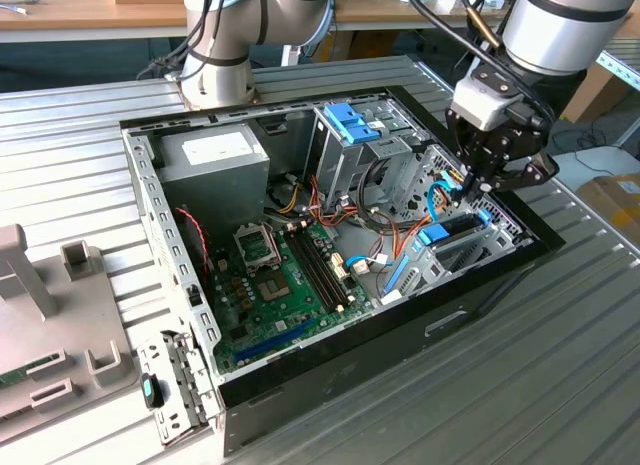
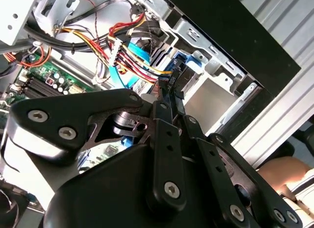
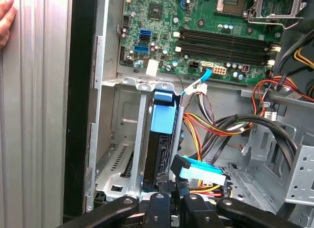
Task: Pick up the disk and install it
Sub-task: 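Insert the first disk wire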
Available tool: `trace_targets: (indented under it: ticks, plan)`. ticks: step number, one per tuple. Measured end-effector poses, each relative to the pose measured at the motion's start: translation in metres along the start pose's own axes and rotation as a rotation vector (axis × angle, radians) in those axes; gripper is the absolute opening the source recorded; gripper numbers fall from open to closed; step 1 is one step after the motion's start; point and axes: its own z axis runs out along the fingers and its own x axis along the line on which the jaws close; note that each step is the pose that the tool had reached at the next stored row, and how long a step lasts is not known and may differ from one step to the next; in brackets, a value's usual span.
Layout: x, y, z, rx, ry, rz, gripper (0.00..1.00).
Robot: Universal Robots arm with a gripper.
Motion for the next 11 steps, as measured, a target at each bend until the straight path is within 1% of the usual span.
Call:
trace_targets:
  ticks: [2,4,5,6,7,9,11]
  plan:
    - [0.0006,0.0005,0.0028,-0.0004,0.0013,0.008,0.17]
    - [0.0008,0.0007,0.0036,-0.0010,0.0036,0.014,0.17]
    - [0.0008,0.0006,0.0036,-0.0023,0.0146,0.014,0.17]
    - [0.0008,0.0006,0.0036,-0.0032,0.0228,0.013,0.17]
    - [0.0008,0.0006,0.0036,-0.0038,0.0274,0.012,0.17]
    - [0.0006,0.0019,0.0042,-0.0038,0.0280,0.012,0.17]
    - [0.0005,0.0042,0.0064,-0.0030,0.0282,0.012,0.17]
